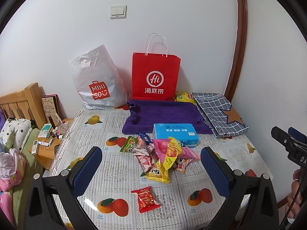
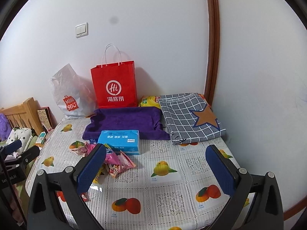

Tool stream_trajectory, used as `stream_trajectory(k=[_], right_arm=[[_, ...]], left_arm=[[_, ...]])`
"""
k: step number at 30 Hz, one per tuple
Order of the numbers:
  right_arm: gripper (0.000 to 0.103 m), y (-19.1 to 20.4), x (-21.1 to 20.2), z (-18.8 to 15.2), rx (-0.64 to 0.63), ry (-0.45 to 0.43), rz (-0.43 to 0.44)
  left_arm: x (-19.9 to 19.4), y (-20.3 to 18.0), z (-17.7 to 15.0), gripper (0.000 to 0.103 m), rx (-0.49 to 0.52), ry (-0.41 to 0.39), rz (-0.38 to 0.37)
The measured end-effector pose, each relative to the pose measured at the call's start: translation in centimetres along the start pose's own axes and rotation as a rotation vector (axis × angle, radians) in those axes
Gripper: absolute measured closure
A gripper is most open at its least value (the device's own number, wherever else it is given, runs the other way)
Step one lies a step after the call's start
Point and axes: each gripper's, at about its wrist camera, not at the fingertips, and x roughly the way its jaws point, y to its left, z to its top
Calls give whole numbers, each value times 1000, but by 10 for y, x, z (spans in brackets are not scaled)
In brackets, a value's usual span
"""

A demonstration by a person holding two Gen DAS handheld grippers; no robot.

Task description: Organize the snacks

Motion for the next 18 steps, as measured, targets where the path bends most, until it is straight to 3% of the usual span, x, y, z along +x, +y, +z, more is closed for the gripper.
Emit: stream_trajectory(k=[18], right_arm=[[1, 18, 0, -1, -25, -26, 27]], left_arm=[[0, 11, 2, 0, -8, -2, 11]])
